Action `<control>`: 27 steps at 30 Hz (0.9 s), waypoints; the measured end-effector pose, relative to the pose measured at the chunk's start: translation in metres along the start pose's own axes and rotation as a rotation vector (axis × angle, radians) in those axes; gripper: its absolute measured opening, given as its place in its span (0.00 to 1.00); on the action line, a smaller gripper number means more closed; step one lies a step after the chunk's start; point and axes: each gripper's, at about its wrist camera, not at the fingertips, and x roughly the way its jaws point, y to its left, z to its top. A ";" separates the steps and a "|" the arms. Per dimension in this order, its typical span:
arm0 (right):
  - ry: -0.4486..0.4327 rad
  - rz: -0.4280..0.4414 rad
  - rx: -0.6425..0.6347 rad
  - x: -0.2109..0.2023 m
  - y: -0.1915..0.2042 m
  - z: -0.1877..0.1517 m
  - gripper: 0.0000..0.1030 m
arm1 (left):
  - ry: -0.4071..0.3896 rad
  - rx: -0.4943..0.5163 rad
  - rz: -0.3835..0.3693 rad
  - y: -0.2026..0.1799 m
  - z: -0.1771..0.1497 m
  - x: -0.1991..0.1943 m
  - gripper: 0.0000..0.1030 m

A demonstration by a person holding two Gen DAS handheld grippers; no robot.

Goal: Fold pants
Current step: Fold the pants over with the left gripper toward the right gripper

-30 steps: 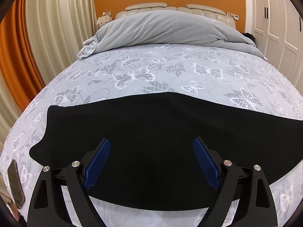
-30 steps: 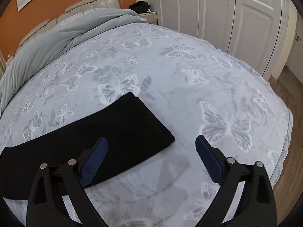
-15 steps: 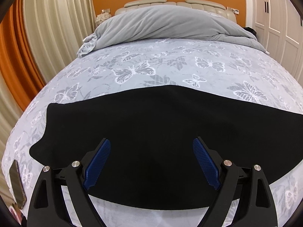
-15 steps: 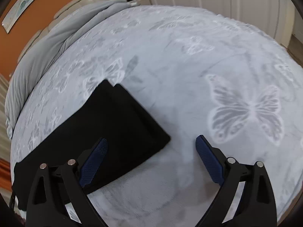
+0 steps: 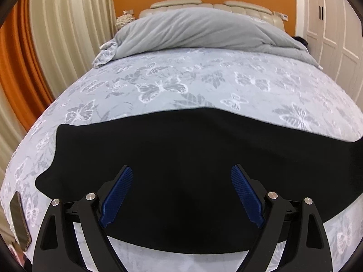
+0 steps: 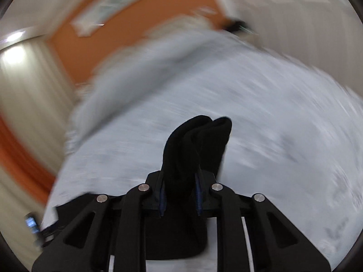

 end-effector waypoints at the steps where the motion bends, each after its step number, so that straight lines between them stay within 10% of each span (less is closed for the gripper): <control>1: -0.014 0.059 -0.058 -0.005 0.038 0.001 0.18 | -0.004 -0.013 -0.001 0.004 0.002 -0.002 0.84; 9: 0.235 0.285 -0.384 0.080 0.242 -0.093 0.18 | -0.041 -0.121 -0.001 0.054 0.011 -0.025 0.84; 15: 0.572 0.086 -0.490 0.193 0.261 -0.196 0.38 | 0.002 -0.166 0.009 0.110 0.008 -0.025 0.84; 16: 0.547 0.103 -0.483 0.184 0.266 -0.193 0.41 | 0.024 -0.174 0.008 0.123 0.007 -0.023 0.84; 19: 0.281 0.138 -0.458 0.120 0.277 -0.144 0.96 | 0.066 -0.267 -0.010 0.165 -0.001 -0.019 0.84; 22: 0.115 0.089 -0.446 0.080 0.264 -0.121 0.95 | 0.121 -0.416 -0.012 0.212 -0.015 -0.012 0.84; 27: 0.178 -0.036 -0.418 0.086 0.230 -0.128 0.95 | 0.205 -0.626 0.063 0.264 -0.040 0.005 0.84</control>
